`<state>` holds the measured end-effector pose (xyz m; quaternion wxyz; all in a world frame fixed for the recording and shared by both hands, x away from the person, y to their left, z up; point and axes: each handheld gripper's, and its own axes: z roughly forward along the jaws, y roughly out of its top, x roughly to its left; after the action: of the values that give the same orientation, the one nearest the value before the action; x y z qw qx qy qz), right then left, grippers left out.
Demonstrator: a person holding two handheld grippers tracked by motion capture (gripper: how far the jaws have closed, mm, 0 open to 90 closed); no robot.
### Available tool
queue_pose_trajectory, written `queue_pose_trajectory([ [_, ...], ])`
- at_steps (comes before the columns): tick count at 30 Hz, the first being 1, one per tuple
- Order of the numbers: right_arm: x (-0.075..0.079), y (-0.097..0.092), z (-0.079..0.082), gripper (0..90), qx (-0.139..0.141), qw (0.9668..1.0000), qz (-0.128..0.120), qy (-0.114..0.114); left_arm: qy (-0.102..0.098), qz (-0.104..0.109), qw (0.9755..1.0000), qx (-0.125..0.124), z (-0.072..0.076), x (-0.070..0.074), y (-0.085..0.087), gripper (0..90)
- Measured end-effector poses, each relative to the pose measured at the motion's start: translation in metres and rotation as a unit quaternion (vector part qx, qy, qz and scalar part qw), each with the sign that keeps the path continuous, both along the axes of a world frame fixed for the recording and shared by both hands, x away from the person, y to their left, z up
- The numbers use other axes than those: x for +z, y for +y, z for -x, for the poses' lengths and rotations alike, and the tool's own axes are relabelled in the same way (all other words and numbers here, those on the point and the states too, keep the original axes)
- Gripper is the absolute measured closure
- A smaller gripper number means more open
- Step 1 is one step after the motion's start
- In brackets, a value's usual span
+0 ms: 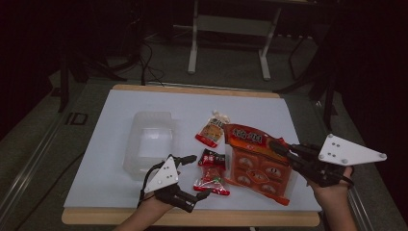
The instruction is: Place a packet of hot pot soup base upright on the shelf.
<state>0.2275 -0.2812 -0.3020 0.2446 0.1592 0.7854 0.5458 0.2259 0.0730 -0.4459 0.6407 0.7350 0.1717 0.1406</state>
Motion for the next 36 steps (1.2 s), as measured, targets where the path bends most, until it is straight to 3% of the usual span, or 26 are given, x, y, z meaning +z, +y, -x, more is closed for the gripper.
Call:
queue_pose_trajectory([
  [6, 0.004, 0.009, 0.010, 88.6, 0.021, 0.9997, 0.000, -0.012, 0.007, 0.009, 0.9998, -0.016, -0.013, 0.011, -0.010, 1.1],
  [11, 0.005, 0.017, 0.014, 88.6, 0.037, 0.9992, 0.000, -0.013, 0.008, 0.009, 0.9989, -0.046, -0.022, 0.017, -0.019, 1.1],
  [13, 0.005, 0.023, 0.016, 88.5, 0.045, 0.9989, -0.001, -0.016, -0.004, 0.027, 0.9975, -0.065, -0.026, 0.017, -0.027, 1.1],
  [16, 0.005, 0.028, 0.018, 88.5, 0.052, 0.9984, 0.001, -0.021, 0.019, 0.052, 0.9948, -0.085, -0.035, 0.015, -0.031, 4.3],
  [18, 0.004, 0.030, 0.018, 88.5, 0.055, 0.9983, 0.003, -0.021, 0.014, 0.046, 0.9952, -0.086, -0.038, 0.015, -0.034, 8.0],
  [21, 0.003, 0.032, 0.018, 88.5, 0.060, 0.9980, 0.005, -0.018, 0.014, 0.057, 0.9919, -0.113, -0.041, 0.018, -0.036, 8.3],
  [22, 0.002, 0.033, 0.018, 88.5, 0.062, 0.9979, 0.006, -0.017, 0.016, 0.062, 0.9903, -0.124, -0.041, 0.019, -0.037, 11.2],
  [23, 0.002, 0.033, 0.018, 88.5, 0.062, 0.9979, 0.006, -0.017, 0.016, 0.062, 0.9903, -0.124, -0.041, 0.019, -0.037, 15.9],
  [26, 0.001, 0.036, 0.019, 88.5, 0.067, 0.9976, 0.004, -0.016, 0.038, 0.056, 0.9871, -0.145, -0.043, 0.023, -0.040, 19.5],
  [29, 0.001, 0.037, 0.019, 88.5, 0.071, 0.9974, 0.003, -0.016, 0.038, 0.056, 0.9852, -0.158, -0.043, 0.024, -0.041, 31.8],
  [30, 0.001, 0.038, 0.019, 88.5, 0.072, 0.9973, 0.002, -0.017, 0.037, 0.054, 0.9831, -0.171, -0.042, 0.024, -0.041, 31.8],
  [31, 0.001, 0.039, 0.019, 88.5, 0.073, 0.9971, 0.003, -0.017, 0.037, 0.054, 0.9824, -0.175, -0.042, 0.024, -0.041, 40.2],
  [34, 0.000, 0.040, 0.019, 88.5, 0.075, 0.9970, 0.003, -0.018, 0.033, 0.050, 0.9797, -0.191, -0.040, 0.025, -0.043, 52.7],
  [36, 0.000, 0.040, 0.018, 88.5, 0.074, 0.9972, 0.001, -0.014, 0.035, 0.049, 0.9805, -0.187, -0.040, 0.024, -0.042, 60.0],
])
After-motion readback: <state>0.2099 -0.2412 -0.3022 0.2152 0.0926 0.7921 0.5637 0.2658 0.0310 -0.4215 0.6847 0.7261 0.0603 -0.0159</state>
